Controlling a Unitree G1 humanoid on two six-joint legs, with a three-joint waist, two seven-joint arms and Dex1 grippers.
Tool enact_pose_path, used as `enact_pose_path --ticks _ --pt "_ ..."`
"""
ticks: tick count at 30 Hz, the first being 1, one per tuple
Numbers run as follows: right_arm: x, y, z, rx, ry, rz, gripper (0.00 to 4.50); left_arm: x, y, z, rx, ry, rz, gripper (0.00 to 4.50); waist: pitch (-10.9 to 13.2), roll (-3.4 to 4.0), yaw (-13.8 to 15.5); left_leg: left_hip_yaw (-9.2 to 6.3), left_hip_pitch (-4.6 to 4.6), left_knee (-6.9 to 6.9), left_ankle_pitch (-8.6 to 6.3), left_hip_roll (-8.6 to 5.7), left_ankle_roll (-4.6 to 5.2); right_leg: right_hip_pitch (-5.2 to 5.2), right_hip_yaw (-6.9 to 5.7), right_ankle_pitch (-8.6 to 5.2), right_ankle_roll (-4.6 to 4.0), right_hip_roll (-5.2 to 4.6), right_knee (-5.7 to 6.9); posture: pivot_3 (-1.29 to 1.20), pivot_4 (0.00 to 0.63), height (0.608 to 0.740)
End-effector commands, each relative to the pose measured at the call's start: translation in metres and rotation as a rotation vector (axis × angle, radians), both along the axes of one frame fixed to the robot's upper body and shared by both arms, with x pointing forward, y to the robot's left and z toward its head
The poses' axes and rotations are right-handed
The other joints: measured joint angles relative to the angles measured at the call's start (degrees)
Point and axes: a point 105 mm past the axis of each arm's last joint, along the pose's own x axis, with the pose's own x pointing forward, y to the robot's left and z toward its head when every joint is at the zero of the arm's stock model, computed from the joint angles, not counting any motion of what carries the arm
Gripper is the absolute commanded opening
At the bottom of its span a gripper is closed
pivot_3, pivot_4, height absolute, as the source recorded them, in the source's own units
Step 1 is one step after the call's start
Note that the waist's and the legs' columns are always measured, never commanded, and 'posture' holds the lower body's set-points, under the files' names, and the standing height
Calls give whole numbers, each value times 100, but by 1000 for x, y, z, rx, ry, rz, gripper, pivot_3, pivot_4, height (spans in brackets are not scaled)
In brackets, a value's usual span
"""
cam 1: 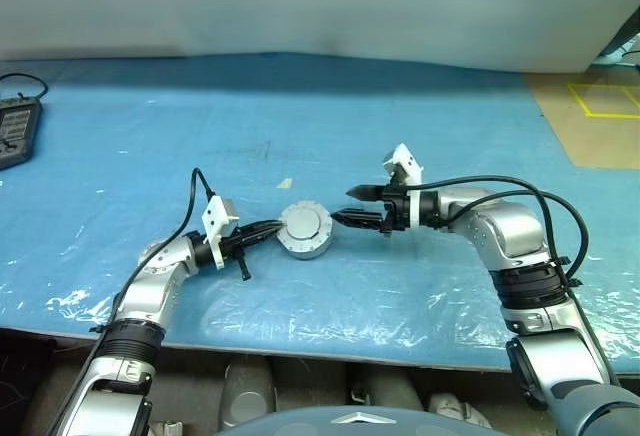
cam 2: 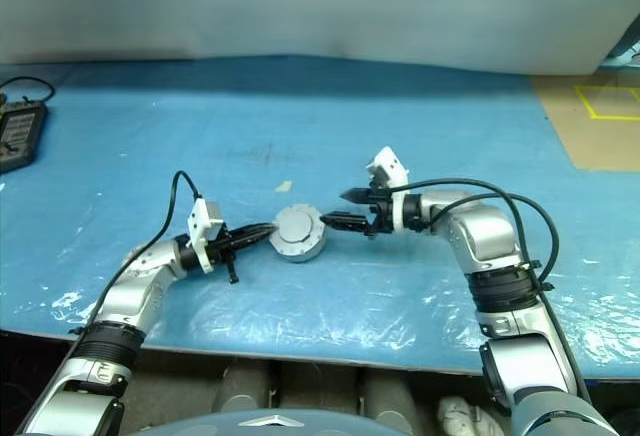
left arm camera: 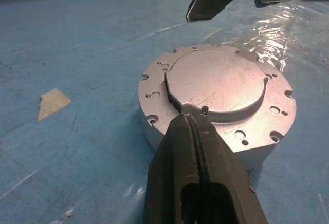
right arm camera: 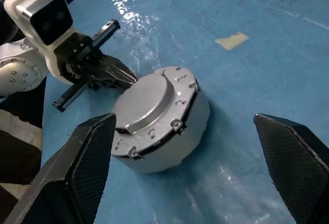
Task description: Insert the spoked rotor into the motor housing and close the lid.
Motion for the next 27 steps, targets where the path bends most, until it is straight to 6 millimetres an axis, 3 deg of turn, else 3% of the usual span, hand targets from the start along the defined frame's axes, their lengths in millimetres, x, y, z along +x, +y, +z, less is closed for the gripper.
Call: enact_pose_path --ticks 1,8,20,27 --pt "-4 -3 -4 54 104 -30 4477 -3 -1 -8 24 23 -11 0 0 0 4 0 0 0 0 0 0 0 0 0 0 0 0 0 150 740" --pt "-15 6 -23 103 284 -57 4477 -3 0 -7 27 17 -10 0 0 0 24 0 -1 1 1 0 -1 0 -2 0 0 0 1 0 150 740" --pt "-13 26 -20 226 413 -88 4477 -2 1 -6 30 8 -1 0 0 1 82 0 0 3 1 2 -3 -2 -3 0 0 0 6 0 150 740" --pt "-13 29 -20 238 421 -92 2081 -2 1 -7 32 9 -3 0 -1 1 104 0 0 3 1 1 -4 -1 -4 0 1 0 6 0 150 740"
